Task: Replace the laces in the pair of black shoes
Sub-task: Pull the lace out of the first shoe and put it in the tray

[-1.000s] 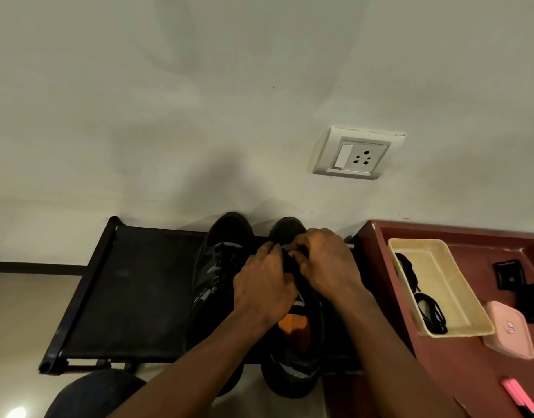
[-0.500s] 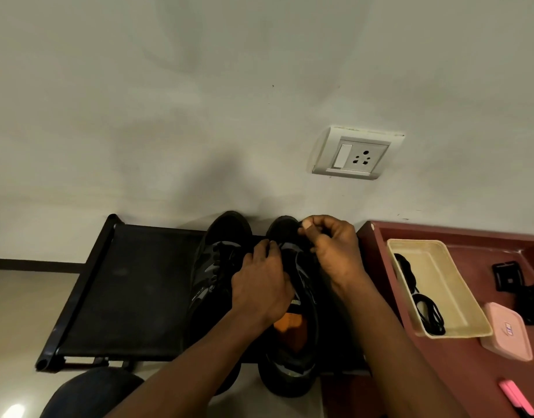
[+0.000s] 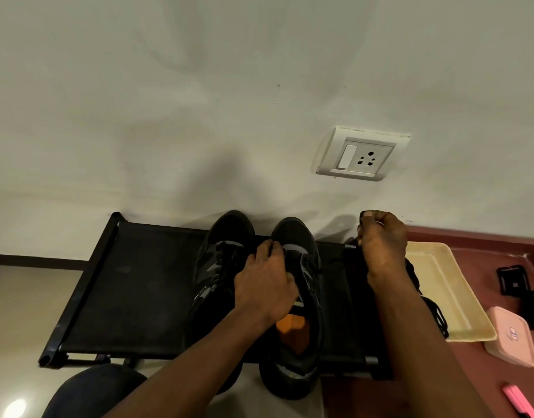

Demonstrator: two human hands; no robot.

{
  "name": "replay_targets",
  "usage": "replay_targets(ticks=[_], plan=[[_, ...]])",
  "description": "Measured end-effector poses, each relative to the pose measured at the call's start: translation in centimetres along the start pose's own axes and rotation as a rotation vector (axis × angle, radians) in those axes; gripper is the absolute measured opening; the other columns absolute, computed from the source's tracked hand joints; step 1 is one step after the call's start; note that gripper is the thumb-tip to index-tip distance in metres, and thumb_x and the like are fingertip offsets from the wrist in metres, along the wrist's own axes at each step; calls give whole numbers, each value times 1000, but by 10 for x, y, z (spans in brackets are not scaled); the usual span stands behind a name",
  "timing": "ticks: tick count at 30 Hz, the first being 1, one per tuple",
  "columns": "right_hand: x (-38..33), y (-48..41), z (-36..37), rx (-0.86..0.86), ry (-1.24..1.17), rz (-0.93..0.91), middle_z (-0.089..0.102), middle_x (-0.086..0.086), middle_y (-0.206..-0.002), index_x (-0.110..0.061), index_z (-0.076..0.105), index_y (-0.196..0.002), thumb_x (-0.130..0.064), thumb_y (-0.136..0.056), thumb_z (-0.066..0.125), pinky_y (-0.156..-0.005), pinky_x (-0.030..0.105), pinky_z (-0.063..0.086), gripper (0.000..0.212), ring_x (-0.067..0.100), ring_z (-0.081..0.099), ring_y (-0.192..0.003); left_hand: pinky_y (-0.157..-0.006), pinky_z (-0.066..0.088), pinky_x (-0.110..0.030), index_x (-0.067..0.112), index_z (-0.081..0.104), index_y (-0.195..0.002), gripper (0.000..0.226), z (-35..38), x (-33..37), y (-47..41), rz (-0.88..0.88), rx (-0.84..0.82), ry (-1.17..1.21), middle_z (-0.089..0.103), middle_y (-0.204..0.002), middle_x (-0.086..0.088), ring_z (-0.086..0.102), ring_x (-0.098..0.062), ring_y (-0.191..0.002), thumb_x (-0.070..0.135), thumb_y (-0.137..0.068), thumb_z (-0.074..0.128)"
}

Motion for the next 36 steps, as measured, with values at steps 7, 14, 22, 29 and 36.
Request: replay_targets(ticks=[7, 14, 22, 29, 36], plan=[[19, 16, 32, -479, 890, -96, 68, -10, -95, -32, 70, -97, -19, -94, 64, -94, 42, 55, 14, 15, 66, -95, -111, 46, -48, 23, 28, -160, 70, 0, -3, -1, 17, -8, 65, 30, -164, -1, 41, -26, -144, 33, -96, 54], [24, 26, 46, -586, 847, -114, 72, -8, -85, -27, 73, -84, -27, -92, 78, -84, 34, 58, 10, 6, 67, -83, -110, 46, -46, 21, 25, -161, 70, 1, -3, -1, 25, 10, 64, 28, -165, -2, 39, -25, -145, 29, -97, 54], [13, 27, 44, -529, 909, -167, 65, -1, -91, -23, 61, -95, -20, -99, 56, -71, 34, 47, 8, 18, 62, -83, -110, 43, -48, 15, 13, -164, 73, 2, 0, 1, 15, 14, 11, 18, -170, -7, 31, -29, -151, 24, -102, 51], [3, -3, 3, -97, 592, -118, 64, 3, -98, -17, 61, -110, -16, -99, 50, -78, 36, 50, 16, 26, 62, -92, -111, 43, -49, 16, 13, -164, 73, 1, -1, 1, -3, 15, -10, 19, -170, -6, 32, -29, -150, 23, -101, 51], [8, -17, -17, 98, -589, 81, 73, 0, -71, -21, 50, -101, -18, -111, 37, -68, 35, 58, 17, 24, 72, -66, -110, 44, -49, 16, 15, -164, 74, 2, -1, 0, 0, 12, -13, 19, -170, -6, 32, -29, -150, 24, -101, 53]])
Point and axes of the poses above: each hand's wrist, its own y-axis away from the middle knuckle, its own z-axis out of the palm, x = y × z, the point moved 7 cm from there along -y, towards the middle knuckle
